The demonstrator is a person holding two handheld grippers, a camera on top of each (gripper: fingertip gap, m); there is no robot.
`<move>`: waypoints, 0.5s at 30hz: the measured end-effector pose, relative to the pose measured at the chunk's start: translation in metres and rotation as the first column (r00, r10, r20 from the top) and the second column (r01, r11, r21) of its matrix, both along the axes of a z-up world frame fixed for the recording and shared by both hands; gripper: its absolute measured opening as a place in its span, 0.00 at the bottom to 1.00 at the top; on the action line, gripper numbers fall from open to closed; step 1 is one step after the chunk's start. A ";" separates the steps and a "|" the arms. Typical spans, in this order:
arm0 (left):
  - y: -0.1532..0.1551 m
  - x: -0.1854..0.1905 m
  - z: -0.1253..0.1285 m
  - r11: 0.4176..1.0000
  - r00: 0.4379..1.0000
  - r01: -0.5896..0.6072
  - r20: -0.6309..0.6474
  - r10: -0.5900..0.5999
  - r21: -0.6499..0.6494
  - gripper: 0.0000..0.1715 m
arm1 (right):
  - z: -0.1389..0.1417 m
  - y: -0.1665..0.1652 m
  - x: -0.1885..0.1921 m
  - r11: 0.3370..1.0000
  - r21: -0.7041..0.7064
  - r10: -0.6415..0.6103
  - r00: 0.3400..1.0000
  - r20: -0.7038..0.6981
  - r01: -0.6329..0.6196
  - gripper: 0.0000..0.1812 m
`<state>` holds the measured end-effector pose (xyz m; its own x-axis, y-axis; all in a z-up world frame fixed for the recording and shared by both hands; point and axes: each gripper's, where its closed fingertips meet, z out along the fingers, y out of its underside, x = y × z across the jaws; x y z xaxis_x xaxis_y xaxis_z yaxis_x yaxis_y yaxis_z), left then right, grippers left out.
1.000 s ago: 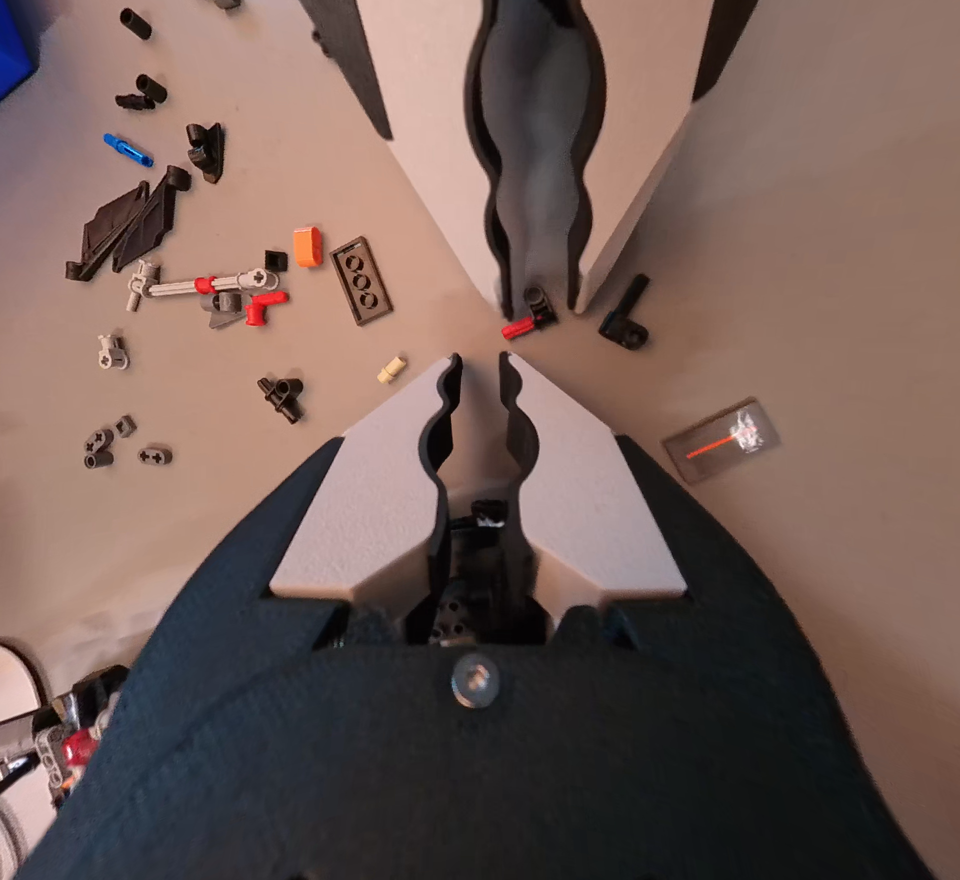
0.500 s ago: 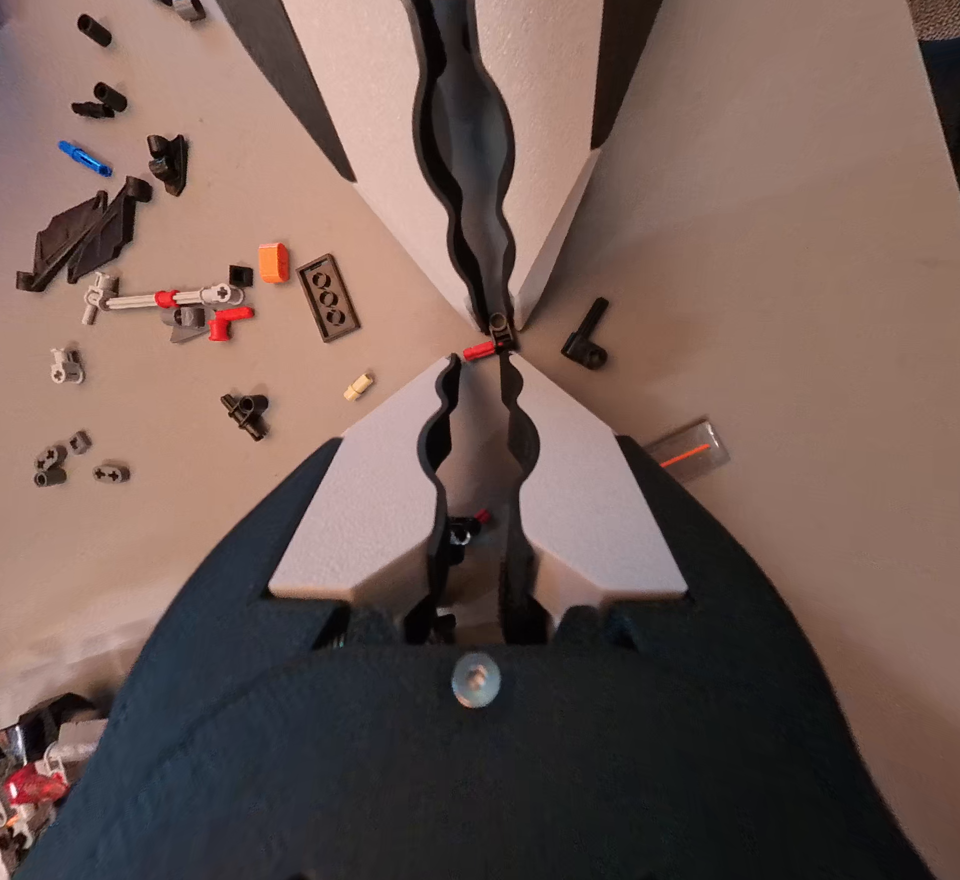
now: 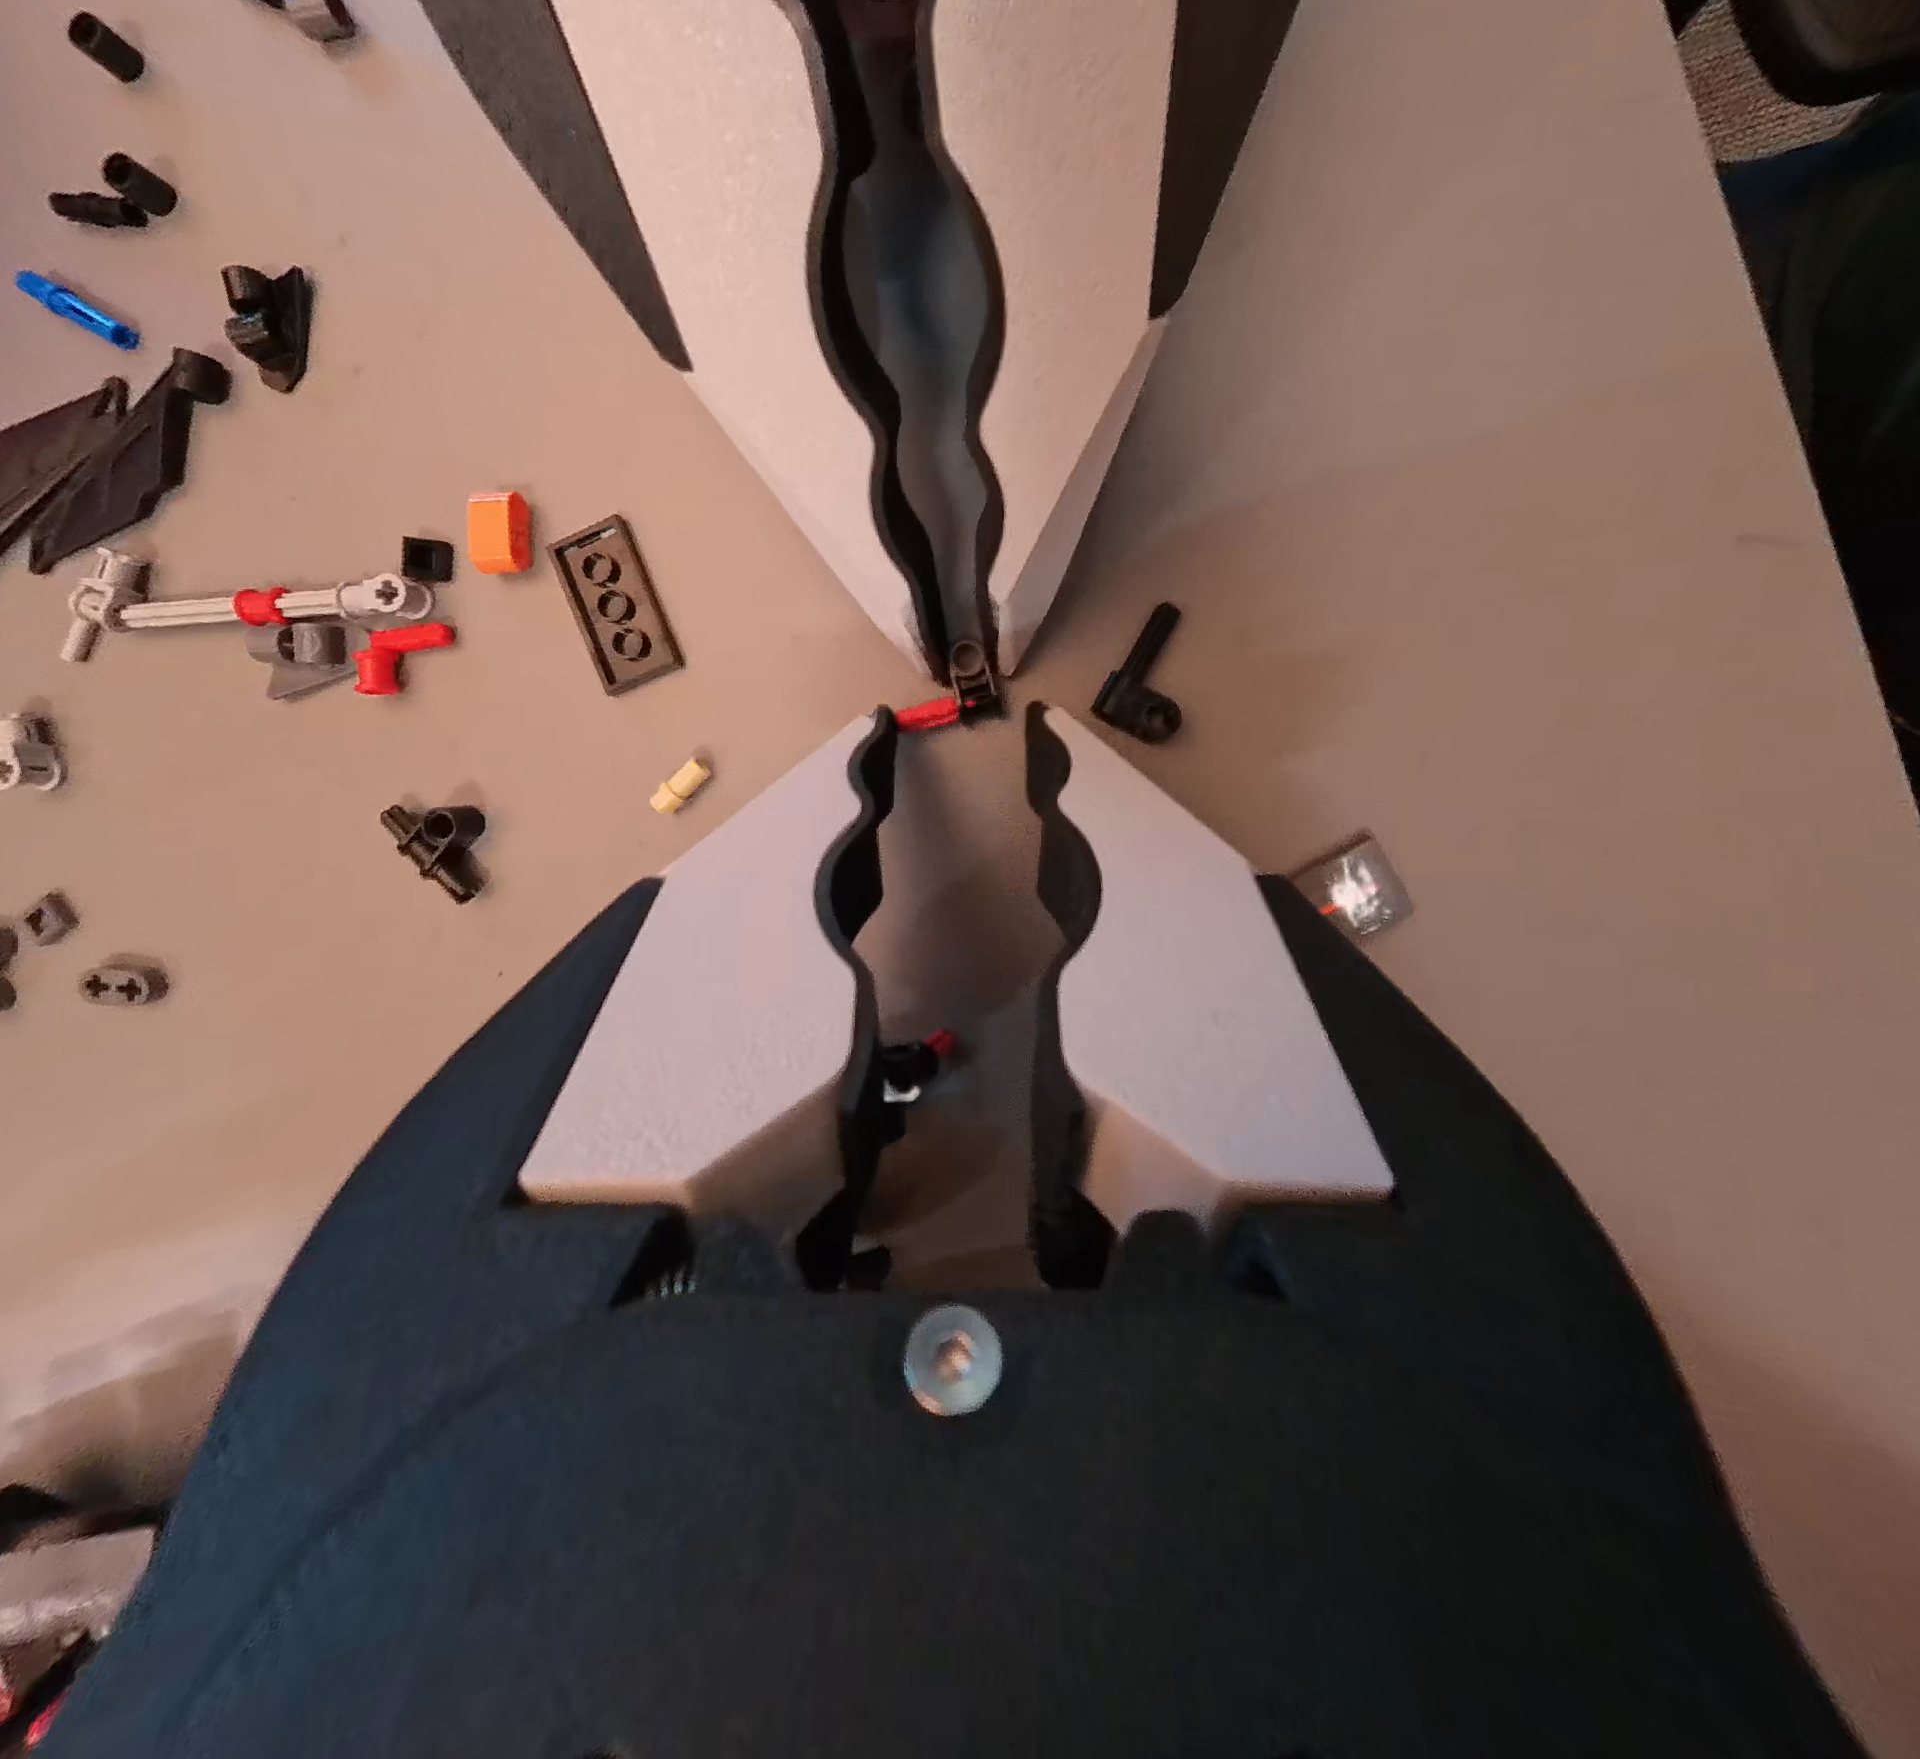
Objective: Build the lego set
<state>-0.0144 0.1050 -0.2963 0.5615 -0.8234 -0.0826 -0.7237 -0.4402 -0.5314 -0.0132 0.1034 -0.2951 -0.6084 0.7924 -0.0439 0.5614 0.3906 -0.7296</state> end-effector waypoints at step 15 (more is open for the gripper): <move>0.002 0.000 -0.001 1.000 1.000 0.001 -0.010 -0.001 -0.003 0.10 | 0.000 0.000 0.000 1.000 -0.013 0.006 1.000 0.002 -0.006 0.03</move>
